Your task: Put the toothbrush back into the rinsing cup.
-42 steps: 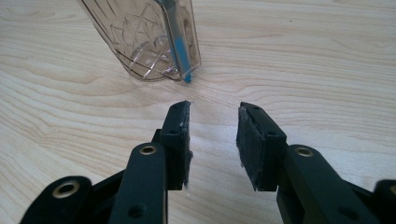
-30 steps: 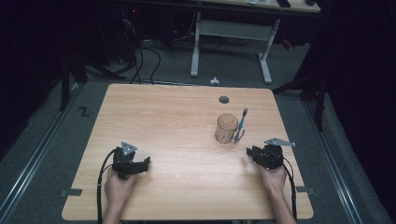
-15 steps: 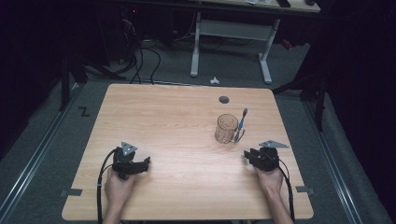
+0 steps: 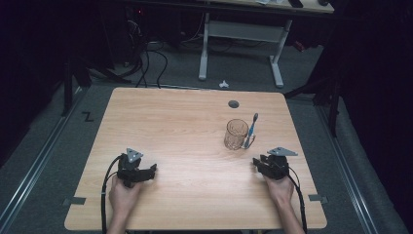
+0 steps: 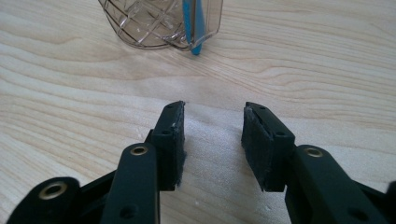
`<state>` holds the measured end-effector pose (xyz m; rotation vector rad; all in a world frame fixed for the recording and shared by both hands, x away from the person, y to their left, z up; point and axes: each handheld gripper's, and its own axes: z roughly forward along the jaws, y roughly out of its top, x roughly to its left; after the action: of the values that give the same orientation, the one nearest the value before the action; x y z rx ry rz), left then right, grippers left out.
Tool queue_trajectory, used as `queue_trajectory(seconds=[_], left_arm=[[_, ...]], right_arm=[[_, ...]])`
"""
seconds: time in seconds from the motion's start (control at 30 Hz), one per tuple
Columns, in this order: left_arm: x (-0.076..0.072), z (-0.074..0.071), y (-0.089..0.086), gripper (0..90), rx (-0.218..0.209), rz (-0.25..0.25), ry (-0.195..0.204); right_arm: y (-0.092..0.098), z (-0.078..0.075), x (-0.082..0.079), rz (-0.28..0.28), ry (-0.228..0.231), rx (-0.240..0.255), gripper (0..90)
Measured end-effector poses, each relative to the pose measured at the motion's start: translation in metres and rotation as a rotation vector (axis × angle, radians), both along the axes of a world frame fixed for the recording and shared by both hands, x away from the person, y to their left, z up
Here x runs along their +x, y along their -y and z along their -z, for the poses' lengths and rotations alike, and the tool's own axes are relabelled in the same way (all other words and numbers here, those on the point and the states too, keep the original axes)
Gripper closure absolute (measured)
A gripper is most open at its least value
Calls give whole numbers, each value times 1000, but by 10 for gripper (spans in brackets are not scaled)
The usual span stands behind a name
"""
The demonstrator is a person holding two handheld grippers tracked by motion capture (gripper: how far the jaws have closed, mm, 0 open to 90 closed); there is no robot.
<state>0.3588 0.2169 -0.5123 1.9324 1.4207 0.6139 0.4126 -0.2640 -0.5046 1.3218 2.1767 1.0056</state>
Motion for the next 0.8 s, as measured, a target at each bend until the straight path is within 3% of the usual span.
queue_trajectory(seconds=[0.17,0.43,0.8], left_arm=[[0,0,0,180,0,0,0],[0,0,0,180,-1,-1,0],[0,0,0,180,-1,-1,0]], right_arm=[[-6,0,-2,-9,22,-56,546],[-7,1,-4,-4,11,-53,440],[-8,1,-6,16,9,-54,411]])
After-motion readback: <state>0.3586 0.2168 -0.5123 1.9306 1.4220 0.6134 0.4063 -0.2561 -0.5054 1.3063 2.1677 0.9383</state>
